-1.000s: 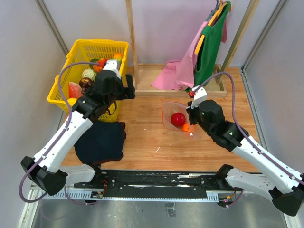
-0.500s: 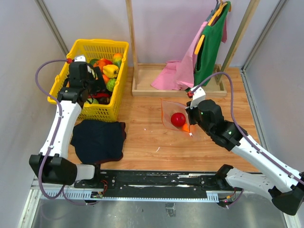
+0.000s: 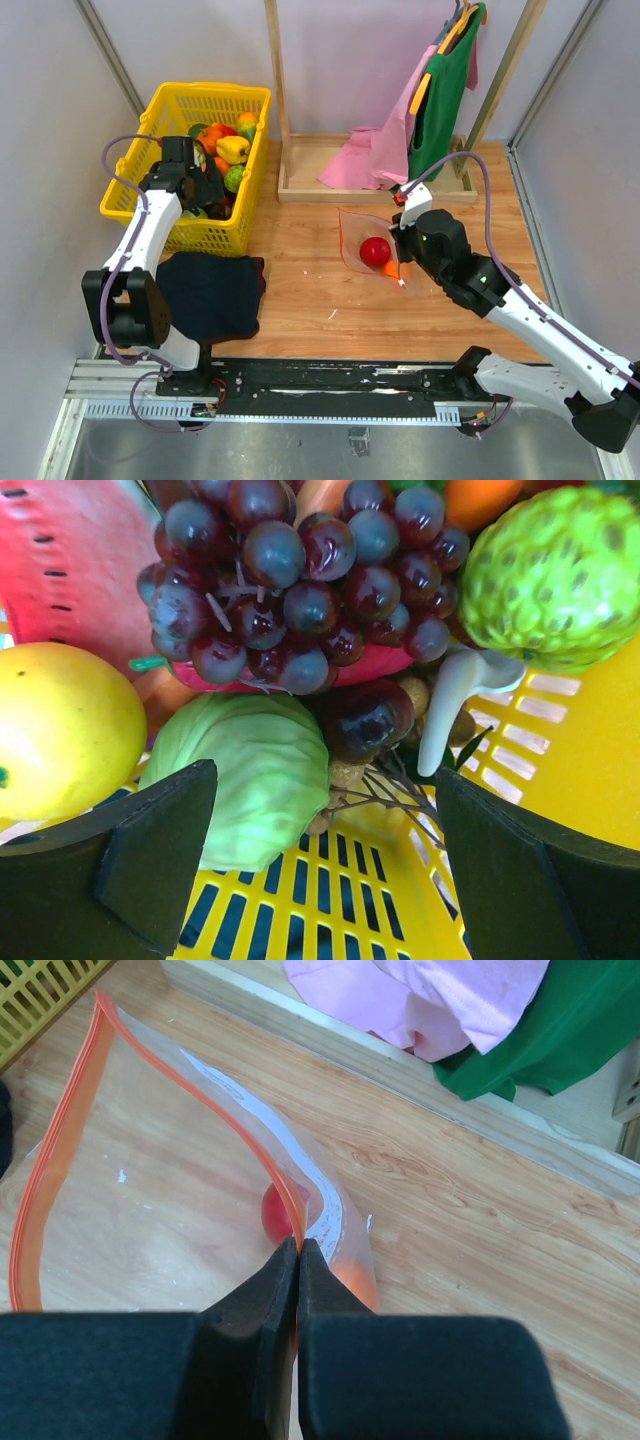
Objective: Place the food in the zip-top bag and seal the zipper
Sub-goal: Pick up the fake fruit from the bin.
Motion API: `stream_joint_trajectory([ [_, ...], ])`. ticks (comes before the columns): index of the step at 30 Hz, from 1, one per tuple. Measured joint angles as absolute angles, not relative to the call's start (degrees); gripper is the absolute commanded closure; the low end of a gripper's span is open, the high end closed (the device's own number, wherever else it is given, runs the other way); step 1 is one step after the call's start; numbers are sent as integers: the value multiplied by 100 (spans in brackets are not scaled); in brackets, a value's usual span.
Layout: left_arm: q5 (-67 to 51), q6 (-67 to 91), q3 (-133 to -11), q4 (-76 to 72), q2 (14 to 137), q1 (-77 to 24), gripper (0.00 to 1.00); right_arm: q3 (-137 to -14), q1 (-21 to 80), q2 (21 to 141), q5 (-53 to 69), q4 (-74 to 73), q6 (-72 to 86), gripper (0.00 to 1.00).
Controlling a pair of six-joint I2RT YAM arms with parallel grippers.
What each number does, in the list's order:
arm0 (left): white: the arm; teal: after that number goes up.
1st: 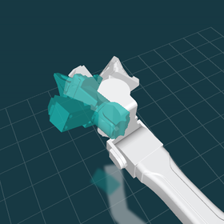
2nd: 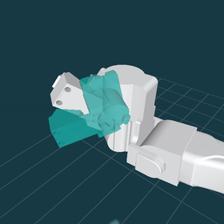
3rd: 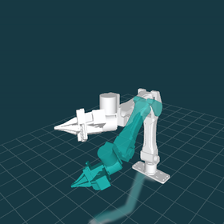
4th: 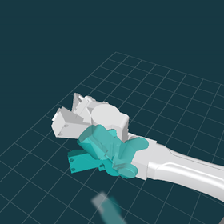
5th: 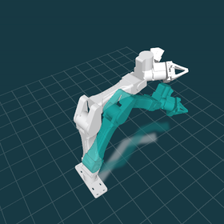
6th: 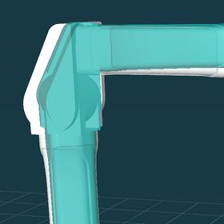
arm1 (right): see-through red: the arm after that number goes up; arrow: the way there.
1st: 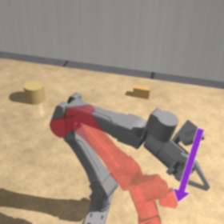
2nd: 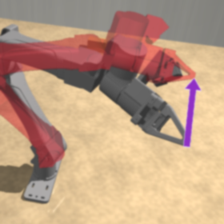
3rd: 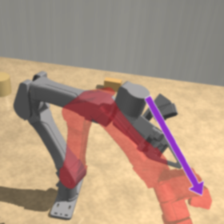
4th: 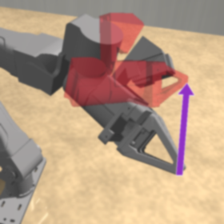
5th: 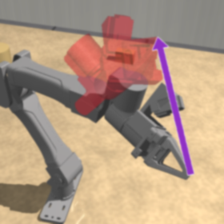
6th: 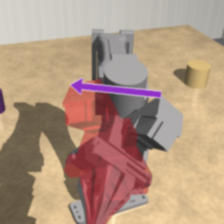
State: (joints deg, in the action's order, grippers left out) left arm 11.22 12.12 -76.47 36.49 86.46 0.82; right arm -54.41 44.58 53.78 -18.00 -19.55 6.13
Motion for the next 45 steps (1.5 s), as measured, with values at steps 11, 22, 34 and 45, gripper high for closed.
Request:
stream_joint_trajectory([
  [11, 862, 1153, -7695, 3673, 8989, 69, 22, -5402, 4458, 5424, -1796, -1929, 613, 99],
  [22, 784, 1155, -8366, 3940, 9745, -344, 27, -5402, 4458, 5481, -1756, -1914, 613, 99],
  [34, 904, 1061, -8368, 3994, 10256, -346, 25, -5402, 4458, 5590, -1750, -1911, 613, 99],
  [45, 1057, 1037, -8442, 3881, 10628, -397, 27, -5402, 4458, 5605, -1662, -1909, 615, 99],
])
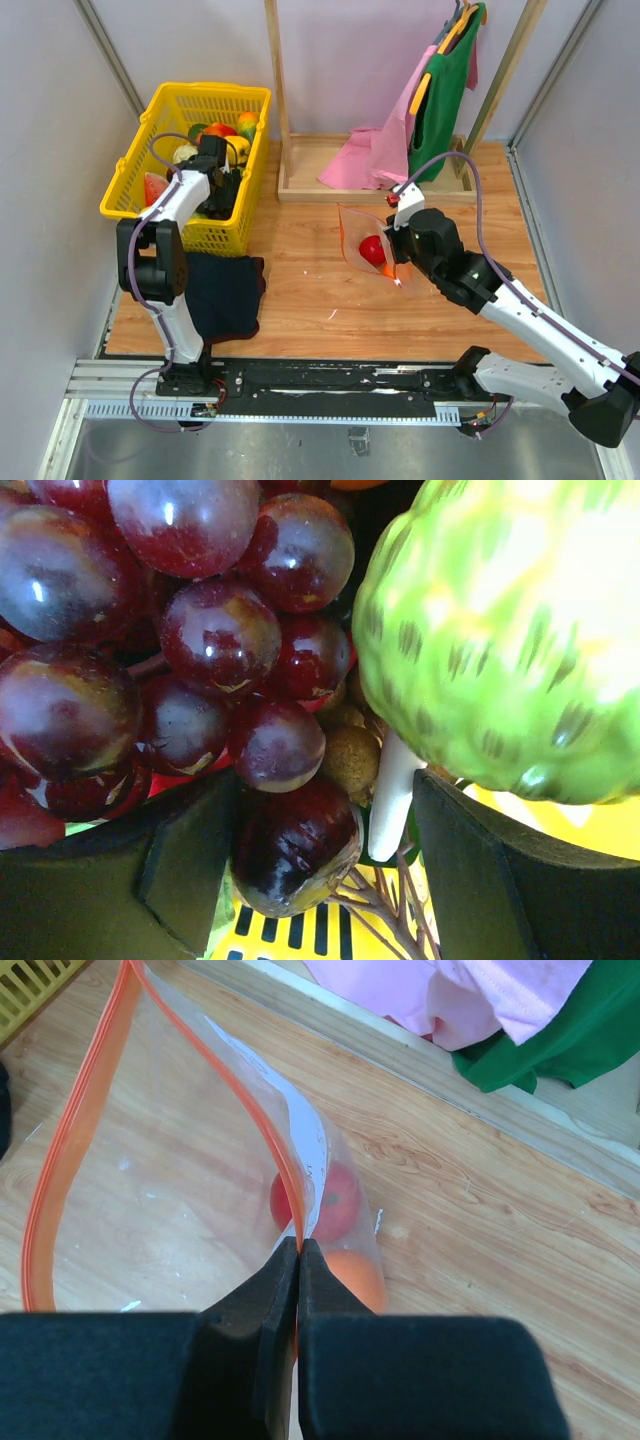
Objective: Place the food in the zip-top bag and seal the zipper
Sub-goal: Pick up the fake fruit from the bin.
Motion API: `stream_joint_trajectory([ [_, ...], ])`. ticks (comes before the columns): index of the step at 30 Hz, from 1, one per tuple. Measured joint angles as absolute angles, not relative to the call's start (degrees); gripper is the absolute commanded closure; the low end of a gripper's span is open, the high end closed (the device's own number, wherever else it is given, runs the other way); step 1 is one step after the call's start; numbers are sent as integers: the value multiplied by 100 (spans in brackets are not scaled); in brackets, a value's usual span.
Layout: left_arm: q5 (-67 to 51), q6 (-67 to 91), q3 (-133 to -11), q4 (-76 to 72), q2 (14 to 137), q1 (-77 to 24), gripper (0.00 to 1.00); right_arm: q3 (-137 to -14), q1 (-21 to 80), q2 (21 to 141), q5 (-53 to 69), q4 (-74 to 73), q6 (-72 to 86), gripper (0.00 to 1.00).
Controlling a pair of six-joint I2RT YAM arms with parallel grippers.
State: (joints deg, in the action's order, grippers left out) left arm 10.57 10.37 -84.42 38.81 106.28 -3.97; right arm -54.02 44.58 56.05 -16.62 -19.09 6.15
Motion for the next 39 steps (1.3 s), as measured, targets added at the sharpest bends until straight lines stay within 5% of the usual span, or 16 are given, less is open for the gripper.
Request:
stream_joint_trajectory([
  [18, 836, 1100, -8379, 3874, 10634, -386, 68, -5402, 4458, 5596, -1649, -1907, 615, 99],
  [39, 1076, 1140, -7728, 3553, 8591, -309, 79, -5402, 4458, 5581, -1649, -1907, 620, 99],
])
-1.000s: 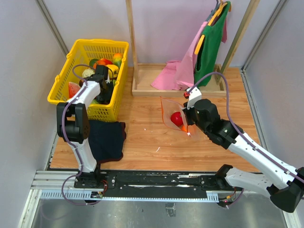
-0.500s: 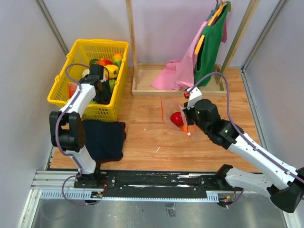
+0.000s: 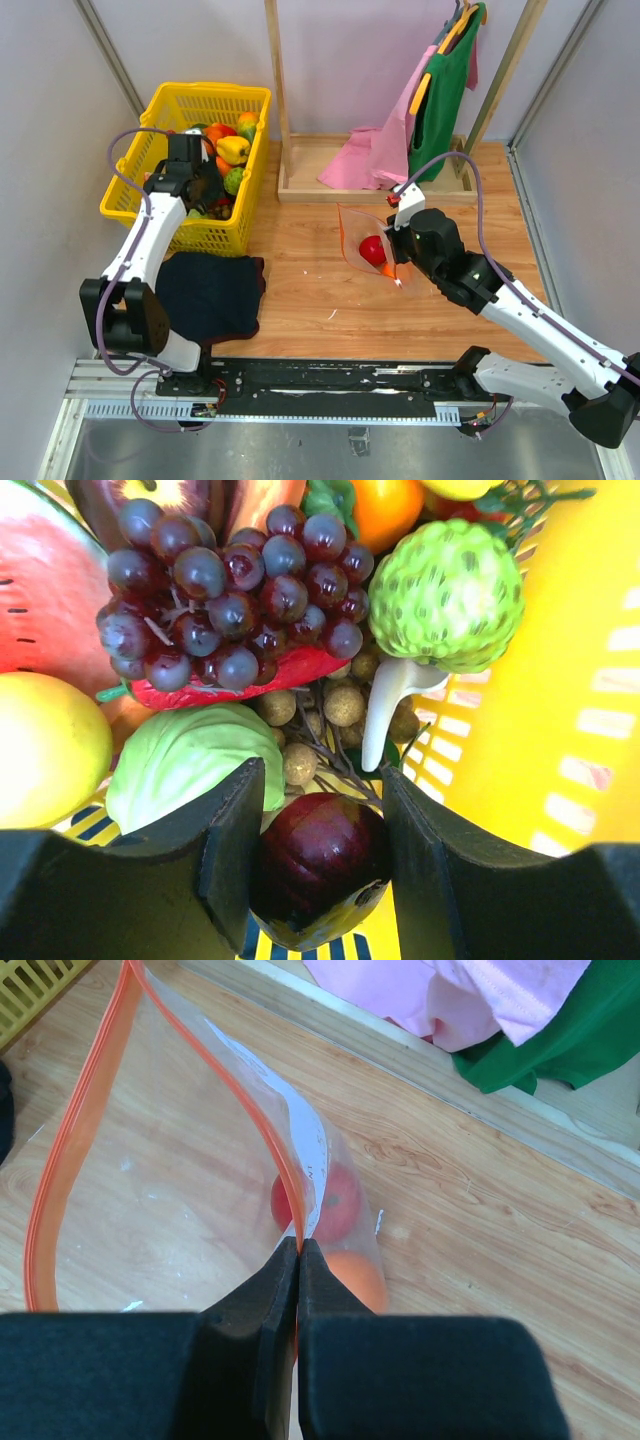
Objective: Place the food in the zip-top bag and seal the zipper
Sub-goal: Pick up the fake fruit from the bin, then place the fake fruit in the zipper food storage bag.
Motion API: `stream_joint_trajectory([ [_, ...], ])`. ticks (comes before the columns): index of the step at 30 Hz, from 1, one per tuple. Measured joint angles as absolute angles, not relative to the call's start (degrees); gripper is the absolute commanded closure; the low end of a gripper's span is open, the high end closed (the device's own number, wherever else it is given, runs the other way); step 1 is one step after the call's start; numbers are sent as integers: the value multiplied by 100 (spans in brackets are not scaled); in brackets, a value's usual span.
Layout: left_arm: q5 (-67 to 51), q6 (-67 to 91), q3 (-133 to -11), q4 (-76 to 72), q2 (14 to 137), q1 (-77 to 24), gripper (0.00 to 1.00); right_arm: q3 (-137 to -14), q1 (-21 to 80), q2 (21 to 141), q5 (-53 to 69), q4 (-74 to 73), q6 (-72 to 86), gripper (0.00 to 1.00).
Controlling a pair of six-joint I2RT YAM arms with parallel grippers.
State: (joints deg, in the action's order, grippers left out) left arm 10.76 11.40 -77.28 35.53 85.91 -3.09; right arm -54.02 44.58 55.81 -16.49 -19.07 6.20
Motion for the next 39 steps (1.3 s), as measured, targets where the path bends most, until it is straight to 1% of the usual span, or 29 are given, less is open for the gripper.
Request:
stream_joint_trajectory([
  [9, 1081, 1428, -7234, 2934, 7516, -307, 90, -5402, 4458, 5568, -1588, -1907, 666, 99],
  [13, 910, 1601, -7096, 2644, 7105, -307, 92, -5402, 4458, 5568, -1542, -1903, 709, 99],
  [20, -110, 1879, -6816, 2246, 6648, -309, 95, -5402, 4458, 5568, -1466, -1868, 742, 99],
  [26, -1096, 2248, -6366, 1704, 6023, -440, 95, -5402, 4458, 5551, -1393, -1785, 749, 99],
  [32, -1721, 2729, -5828, 919, 5408, -1068, 96, -5400, 4458, 5502, -1269, -1640, 788, 99],
  [39, -1914, 3197, -5347, -104, 5247, -2185, 96, -5371, 4458, 5502, -1105, -1535, 882, 99],
])
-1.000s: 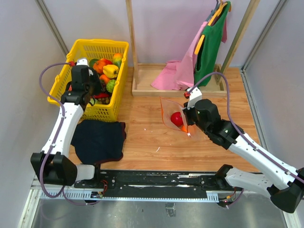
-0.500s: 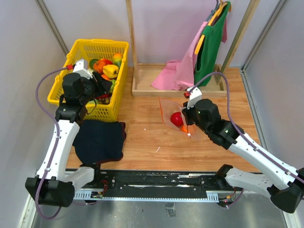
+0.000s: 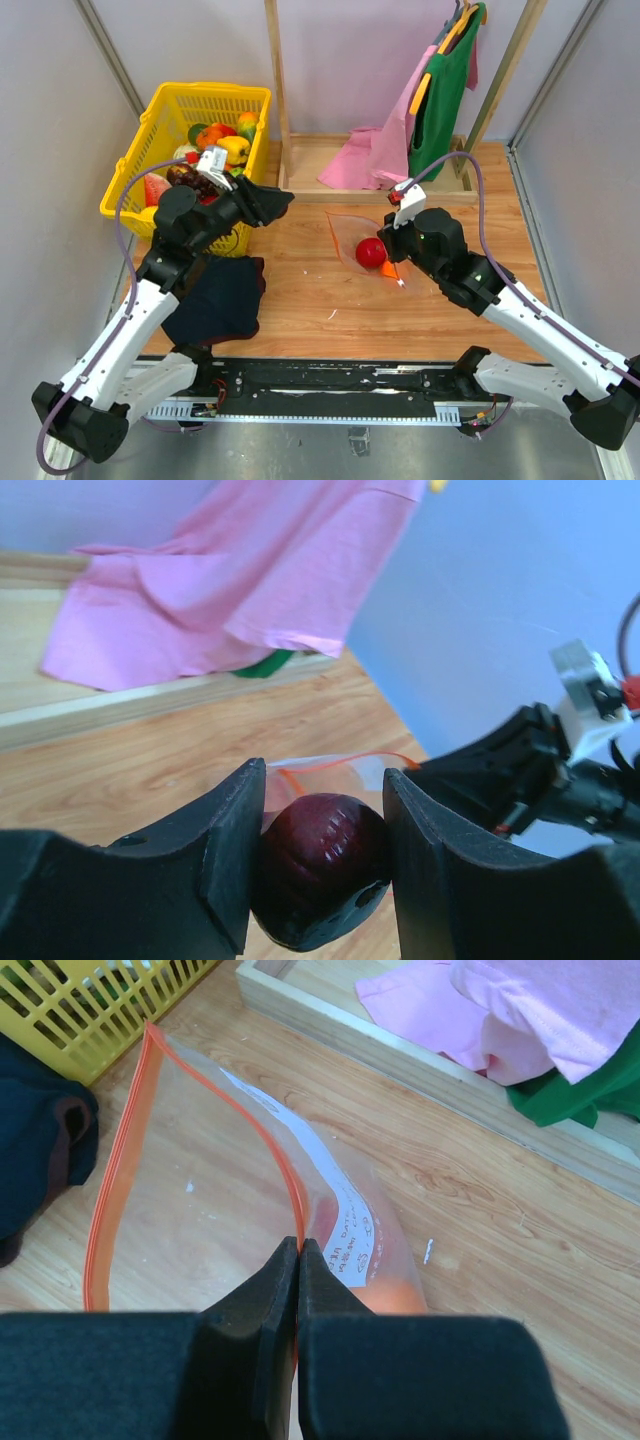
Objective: Place the food in the zip-top bag and seal the zipper
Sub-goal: Place the fake fruit in the zipper food storage bag.
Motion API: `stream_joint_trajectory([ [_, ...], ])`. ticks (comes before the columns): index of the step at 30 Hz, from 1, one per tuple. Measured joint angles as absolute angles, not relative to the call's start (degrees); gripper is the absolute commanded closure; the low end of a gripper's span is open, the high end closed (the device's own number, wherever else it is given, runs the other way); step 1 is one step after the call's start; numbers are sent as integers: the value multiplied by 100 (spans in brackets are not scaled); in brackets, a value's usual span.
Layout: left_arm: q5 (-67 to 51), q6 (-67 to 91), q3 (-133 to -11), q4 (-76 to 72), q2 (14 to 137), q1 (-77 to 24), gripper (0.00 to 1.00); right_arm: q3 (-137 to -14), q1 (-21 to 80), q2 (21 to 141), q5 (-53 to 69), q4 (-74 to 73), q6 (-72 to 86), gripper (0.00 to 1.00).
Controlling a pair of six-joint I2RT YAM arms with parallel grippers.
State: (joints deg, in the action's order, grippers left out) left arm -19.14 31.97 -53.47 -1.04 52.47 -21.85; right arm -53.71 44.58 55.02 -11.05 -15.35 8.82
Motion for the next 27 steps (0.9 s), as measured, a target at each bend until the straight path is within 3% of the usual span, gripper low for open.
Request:
stream_joint_trajectory([
  [14, -1275, 2908, -5166, -1581, 5883, -4305, 96, -5369, 4458, 5500, -919, -1470, 974, 99],
  [21, -1004, 2574, -5111, -2038, 6534, -4825, 94, -5319, 4458, 5452, -886, -1448, 1039, 99],
  [27, -738, 2322, -4884, -2209, 6997, -4969, 87, -5262, 4458, 5352, -862, -1441, 1052, 99],
])
